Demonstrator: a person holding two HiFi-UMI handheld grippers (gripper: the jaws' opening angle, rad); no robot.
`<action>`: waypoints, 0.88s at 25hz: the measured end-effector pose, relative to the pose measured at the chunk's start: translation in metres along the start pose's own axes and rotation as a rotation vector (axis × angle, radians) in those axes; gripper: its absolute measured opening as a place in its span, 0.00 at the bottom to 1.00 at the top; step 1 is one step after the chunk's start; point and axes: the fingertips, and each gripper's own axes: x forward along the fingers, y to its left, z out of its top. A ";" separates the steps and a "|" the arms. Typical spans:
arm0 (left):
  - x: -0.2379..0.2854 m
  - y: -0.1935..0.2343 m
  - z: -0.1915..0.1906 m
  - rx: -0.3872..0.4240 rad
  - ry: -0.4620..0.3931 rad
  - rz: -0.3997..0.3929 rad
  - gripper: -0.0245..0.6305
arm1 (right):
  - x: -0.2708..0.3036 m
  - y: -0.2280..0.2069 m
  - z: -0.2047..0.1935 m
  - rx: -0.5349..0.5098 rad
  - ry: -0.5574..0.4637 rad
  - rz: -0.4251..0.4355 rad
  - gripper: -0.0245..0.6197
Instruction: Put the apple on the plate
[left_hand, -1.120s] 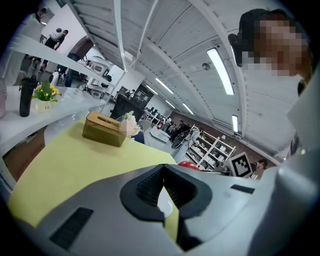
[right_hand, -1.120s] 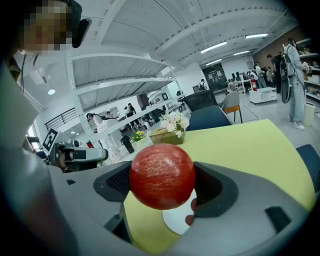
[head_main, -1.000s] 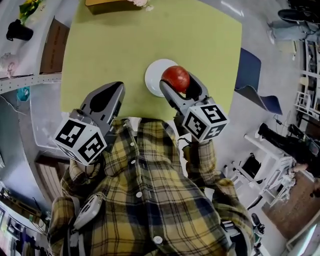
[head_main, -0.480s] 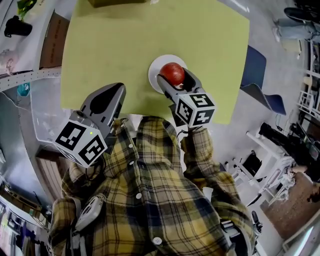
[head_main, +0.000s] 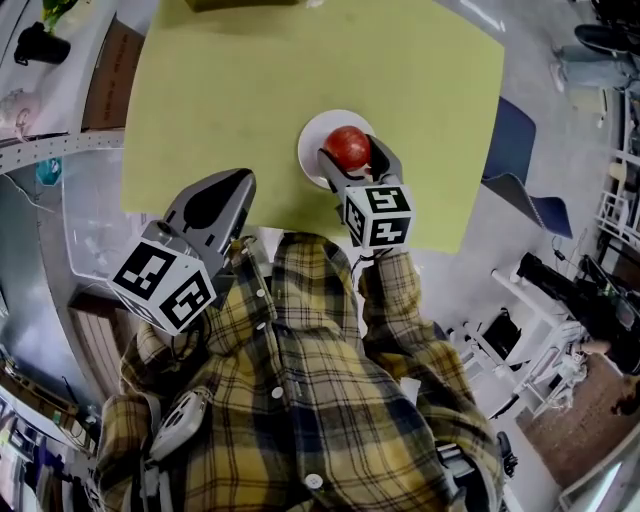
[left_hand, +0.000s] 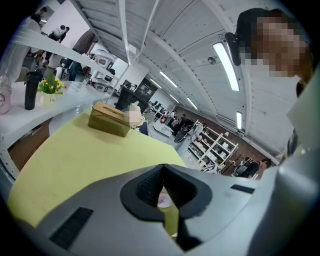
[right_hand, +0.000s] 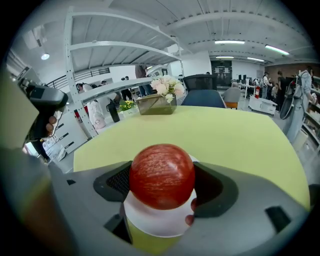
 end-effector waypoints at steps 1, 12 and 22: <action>0.002 -0.002 0.000 0.002 0.003 -0.003 0.05 | 0.000 -0.001 -0.001 -0.008 0.003 -0.004 0.59; 0.008 -0.003 -0.003 0.001 0.020 -0.027 0.05 | 0.006 0.001 -0.001 0.001 -0.009 0.010 0.59; 0.007 -0.002 -0.001 -0.005 0.016 -0.027 0.05 | 0.007 0.001 0.001 0.029 0.005 0.044 0.59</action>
